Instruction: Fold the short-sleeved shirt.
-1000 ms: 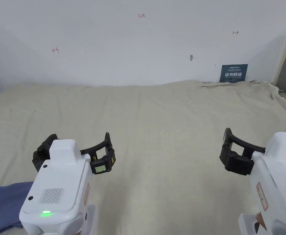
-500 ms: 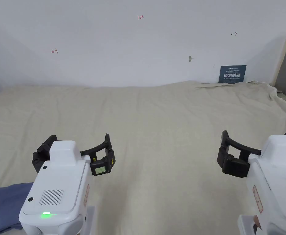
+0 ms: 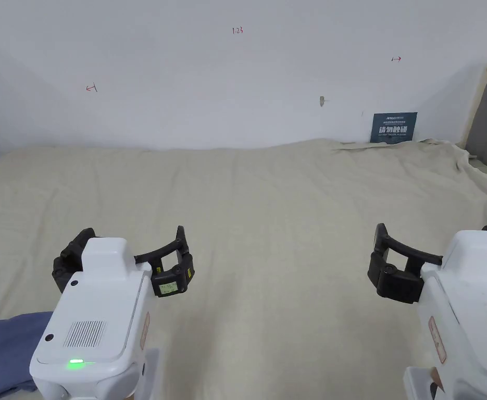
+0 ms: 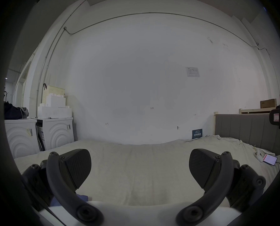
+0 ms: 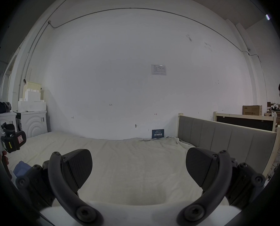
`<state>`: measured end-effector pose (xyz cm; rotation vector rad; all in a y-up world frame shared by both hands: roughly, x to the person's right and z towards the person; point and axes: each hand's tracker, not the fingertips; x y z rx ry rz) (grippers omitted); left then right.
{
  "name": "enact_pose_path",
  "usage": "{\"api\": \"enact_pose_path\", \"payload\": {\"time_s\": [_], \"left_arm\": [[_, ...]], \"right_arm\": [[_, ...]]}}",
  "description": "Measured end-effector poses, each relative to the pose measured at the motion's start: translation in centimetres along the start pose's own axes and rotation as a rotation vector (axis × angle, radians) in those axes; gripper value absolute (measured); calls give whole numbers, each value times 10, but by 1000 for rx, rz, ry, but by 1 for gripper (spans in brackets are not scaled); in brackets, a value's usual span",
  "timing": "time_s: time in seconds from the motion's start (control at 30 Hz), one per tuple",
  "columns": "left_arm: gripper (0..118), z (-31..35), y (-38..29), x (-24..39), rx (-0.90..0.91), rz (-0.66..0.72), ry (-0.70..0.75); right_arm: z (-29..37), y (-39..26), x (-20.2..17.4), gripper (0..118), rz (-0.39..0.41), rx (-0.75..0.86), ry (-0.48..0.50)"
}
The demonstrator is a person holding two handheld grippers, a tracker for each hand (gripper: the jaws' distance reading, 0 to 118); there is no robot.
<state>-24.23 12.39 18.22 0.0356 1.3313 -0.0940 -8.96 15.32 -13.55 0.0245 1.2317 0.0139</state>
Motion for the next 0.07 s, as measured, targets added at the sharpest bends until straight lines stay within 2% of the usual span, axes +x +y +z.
{"api": "enact_pose_path", "payload": {"time_s": [0.07], "left_arm": [[118,0,0,0,0,-2,-1]], "right_arm": [[0,0,0,114,2,1,1]]}}
